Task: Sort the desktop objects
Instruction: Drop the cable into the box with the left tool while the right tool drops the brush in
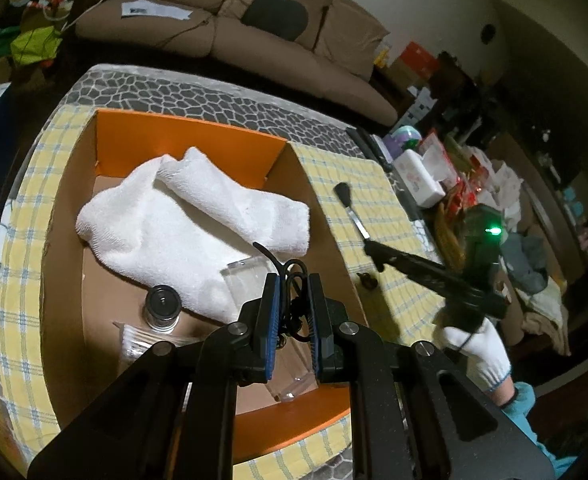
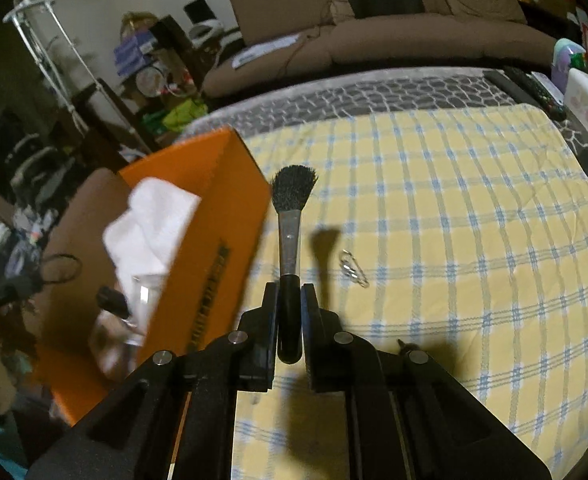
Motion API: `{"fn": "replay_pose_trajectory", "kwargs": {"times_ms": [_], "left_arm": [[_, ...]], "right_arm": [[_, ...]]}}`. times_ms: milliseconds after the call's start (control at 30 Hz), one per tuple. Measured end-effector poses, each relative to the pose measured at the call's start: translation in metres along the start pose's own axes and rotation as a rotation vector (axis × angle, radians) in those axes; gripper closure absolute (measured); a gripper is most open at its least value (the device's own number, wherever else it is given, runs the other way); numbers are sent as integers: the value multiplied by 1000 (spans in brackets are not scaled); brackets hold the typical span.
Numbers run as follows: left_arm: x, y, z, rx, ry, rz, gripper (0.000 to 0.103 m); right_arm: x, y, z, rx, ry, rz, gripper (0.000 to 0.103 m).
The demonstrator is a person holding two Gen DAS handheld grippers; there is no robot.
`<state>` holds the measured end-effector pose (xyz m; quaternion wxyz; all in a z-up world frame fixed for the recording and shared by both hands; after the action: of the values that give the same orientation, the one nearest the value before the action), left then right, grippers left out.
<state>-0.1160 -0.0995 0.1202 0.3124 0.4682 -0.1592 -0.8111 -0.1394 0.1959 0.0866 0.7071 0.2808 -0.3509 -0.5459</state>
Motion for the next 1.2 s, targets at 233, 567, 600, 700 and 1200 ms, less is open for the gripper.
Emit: {"fn": "replay_pose_trajectory", "kwargs": {"times_ms": [233,567,600,700,1200], "left_arm": [[29,-9,-5,28,72,49,91],[50,-22,-20,90,105,114,91],[52,-23,-21,97,108,121,90],[58,-28,-25,123,120,141,90],[70,-19,-23,96,195,139,42]], "right_arm": [[44,27,11,-35,54,97,93],[123,9,-9,43,251,106,93],[131,5,-12,52,277,93,93],[148,-6,-18,76,320,76,93],[144,-11,-7,68,263,70,73]]}}
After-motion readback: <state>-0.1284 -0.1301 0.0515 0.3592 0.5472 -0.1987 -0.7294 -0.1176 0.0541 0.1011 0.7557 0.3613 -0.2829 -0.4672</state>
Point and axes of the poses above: each gripper's, at about its wrist camera, not at the fingertips, and y roughly against the way its jaws point, x to its left, z to its top, the point moved 1 cm from there along -y, roughly the way its jaws point, and after that the axes turned 13 degrees about -z, right-handed, at the moved point
